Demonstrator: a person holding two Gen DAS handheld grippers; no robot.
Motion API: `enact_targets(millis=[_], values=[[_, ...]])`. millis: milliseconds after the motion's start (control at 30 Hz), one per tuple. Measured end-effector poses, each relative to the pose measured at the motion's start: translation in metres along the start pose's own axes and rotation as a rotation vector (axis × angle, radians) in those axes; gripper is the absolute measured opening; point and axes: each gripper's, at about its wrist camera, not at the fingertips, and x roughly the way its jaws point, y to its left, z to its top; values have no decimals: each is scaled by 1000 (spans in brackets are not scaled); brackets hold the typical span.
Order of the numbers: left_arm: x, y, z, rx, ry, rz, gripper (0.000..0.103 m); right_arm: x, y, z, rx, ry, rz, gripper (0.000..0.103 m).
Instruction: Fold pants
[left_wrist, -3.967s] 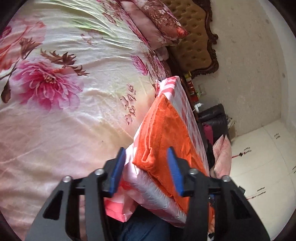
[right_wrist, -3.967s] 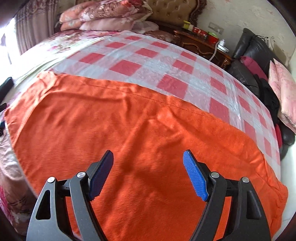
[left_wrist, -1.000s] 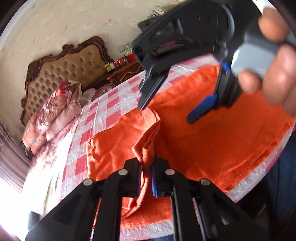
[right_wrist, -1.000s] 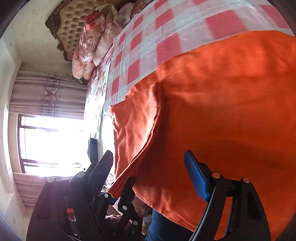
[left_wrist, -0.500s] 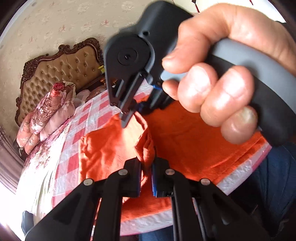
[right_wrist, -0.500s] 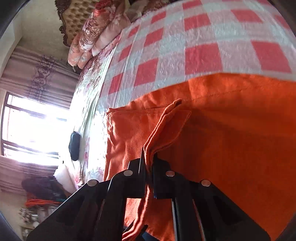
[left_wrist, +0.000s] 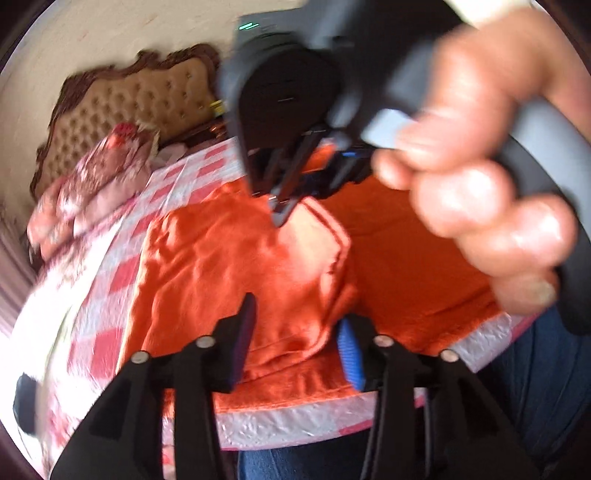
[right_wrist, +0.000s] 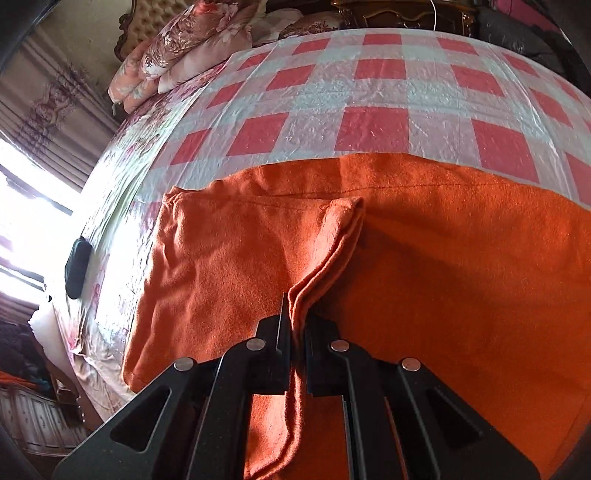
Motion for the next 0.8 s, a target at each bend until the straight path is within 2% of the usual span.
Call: enact_targets(millis=[67, 267, 400, 567, 700, 800], values=[[1, 6, -3, -38, 0, -2, 49, 0, 2, -2, -8, -5, -7, 6], [-2, 2, -8, -13, -17, 31, 49, -4, 2, -3, -18, -12, -23, 6], [-4, -5, -10, 18, -19, 27, 40, -5, 3, -5, -23, -18, -27, 6], [-4, -4, -7, -2, -8, -18, 27, -5, 2, -5, -18, -17, -24, 7], [-5, -2, -6, -27, 6, -55, 22, -5, 2, -5, -19, -16, -24, 8], [-4, 7, -5, -95, 26, -105, 22, -5, 1, -5, -12, -9, -4, 17]])
